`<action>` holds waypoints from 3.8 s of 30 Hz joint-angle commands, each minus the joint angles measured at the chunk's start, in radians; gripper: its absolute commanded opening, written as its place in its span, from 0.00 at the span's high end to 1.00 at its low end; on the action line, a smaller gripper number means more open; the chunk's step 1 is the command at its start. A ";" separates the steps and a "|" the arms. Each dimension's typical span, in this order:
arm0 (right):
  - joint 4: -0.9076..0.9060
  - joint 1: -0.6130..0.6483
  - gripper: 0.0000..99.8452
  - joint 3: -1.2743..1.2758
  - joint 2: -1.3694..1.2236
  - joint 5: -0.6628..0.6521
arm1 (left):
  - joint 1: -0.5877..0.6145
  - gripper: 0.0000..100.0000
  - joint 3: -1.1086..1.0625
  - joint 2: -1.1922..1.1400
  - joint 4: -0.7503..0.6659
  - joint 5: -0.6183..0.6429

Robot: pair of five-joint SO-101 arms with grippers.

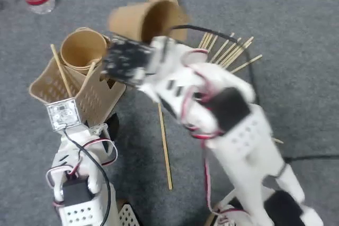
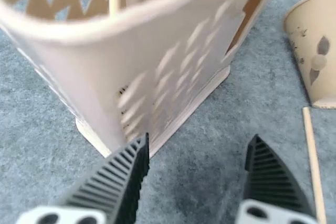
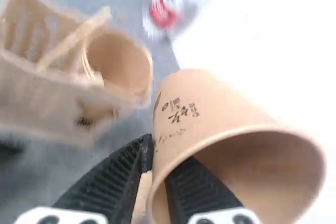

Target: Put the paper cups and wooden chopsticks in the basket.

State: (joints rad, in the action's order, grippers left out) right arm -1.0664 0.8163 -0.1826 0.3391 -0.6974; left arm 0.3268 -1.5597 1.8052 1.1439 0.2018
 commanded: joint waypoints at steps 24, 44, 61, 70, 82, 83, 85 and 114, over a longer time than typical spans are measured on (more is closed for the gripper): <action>-0.117 0.104 0.79 -0.489 -0.437 0.069 | -0.043 0.73 -0.007 0.015 -0.041 0.008; -0.160 -0.097 0.79 -0.756 -0.745 0.173 | -0.046 0.73 -0.008 0.015 -0.038 0.008; -0.401 0.054 0.80 -1.211 -0.785 0.173 | -0.055 0.73 -0.013 0.015 -0.044 0.006; -0.739 -0.335 0.80 -1.404 -0.786 0.227 | -0.055 0.73 -0.015 0.015 -0.044 0.006; -0.730 -0.693 0.92 -0.646 -0.394 0.236 | -0.296 0.73 0.076 0.012 -0.043 0.008; -0.728 -0.693 0.90 -0.582 -0.349 0.215 | -0.310 0.73 0.096 0.011 -0.043 0.008; -0.727 -0.693 0.89 -0.473 -0.272 0.172 | -0.331 0.73 0.125 0.009 -0.041 0.003; -0.271 -0.839 0.88 0.577 -0.036 -0.055 | -0.528 0.76 0.745 -1.177 0.054 -0.100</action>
State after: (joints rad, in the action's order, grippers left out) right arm -1.4131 0.0031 0.3775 0.2639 -0.7388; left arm -0.1642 -0.9383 0.8278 1.2283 0.0253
